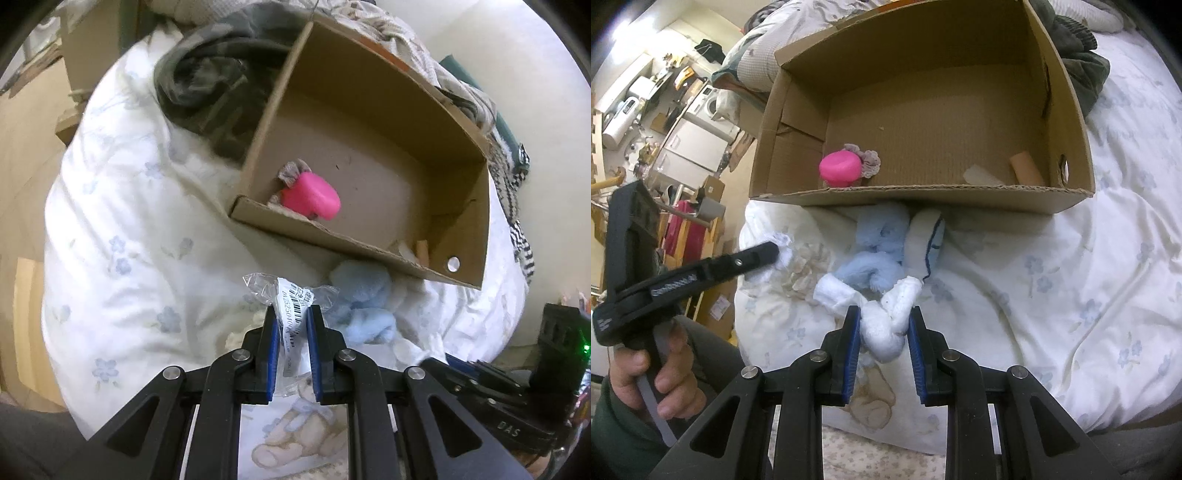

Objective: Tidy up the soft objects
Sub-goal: 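Lift both held items toward the box with both tools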

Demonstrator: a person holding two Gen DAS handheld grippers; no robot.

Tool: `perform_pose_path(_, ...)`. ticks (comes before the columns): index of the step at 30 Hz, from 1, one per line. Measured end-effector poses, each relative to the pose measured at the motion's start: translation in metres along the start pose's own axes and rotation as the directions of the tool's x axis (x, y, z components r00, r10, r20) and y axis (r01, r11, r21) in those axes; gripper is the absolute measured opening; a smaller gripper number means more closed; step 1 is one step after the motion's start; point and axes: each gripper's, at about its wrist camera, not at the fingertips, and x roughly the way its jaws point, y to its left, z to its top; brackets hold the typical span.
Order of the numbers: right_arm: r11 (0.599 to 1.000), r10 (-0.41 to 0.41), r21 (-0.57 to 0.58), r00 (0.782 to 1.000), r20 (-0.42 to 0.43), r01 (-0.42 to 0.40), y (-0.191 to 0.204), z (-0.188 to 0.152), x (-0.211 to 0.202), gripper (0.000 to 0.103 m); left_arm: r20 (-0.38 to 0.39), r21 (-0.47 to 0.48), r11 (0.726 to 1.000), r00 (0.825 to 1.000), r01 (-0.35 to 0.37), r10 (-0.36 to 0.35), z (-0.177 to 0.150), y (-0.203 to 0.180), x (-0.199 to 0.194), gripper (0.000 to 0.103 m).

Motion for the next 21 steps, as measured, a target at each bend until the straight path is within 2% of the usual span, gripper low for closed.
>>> perform_pose_path(3,1.0,0.008,0.007,1.0,0.015,-0.008,-0.001,0.0,-0.005,0.027,0.044,0.029,0.999,0.999,-0.026,0.024,0.001,-0.004,-0.011,0.013)
perform_pose_path(8,0.999,0.043,0.0,0.997,0.071,-0.043,0.001,0.002,-0.02,0.027,0.076,0.059,0.995,0.994,-0.078,0.073,-0.007,-0.008,-0.023,0.013)
perform_pose_path(14,0.997,0.074,-0.04,0.982,0.175,-0.068,0.012,0.008,-0.05,0.027,0.162,0.129,0.988,0.985,-0.084,0.063,-0.006,-0.027,-0.053,0.013)
perform_pose_path(21,0.997,0.065,-0.054,0.961,0.268,-0.052,0.018,0.036,-0.074,0.027,0.231,0.166,0.982,0.972,-0.091,0.051,0.022,-0.039,-0.074,0.013)
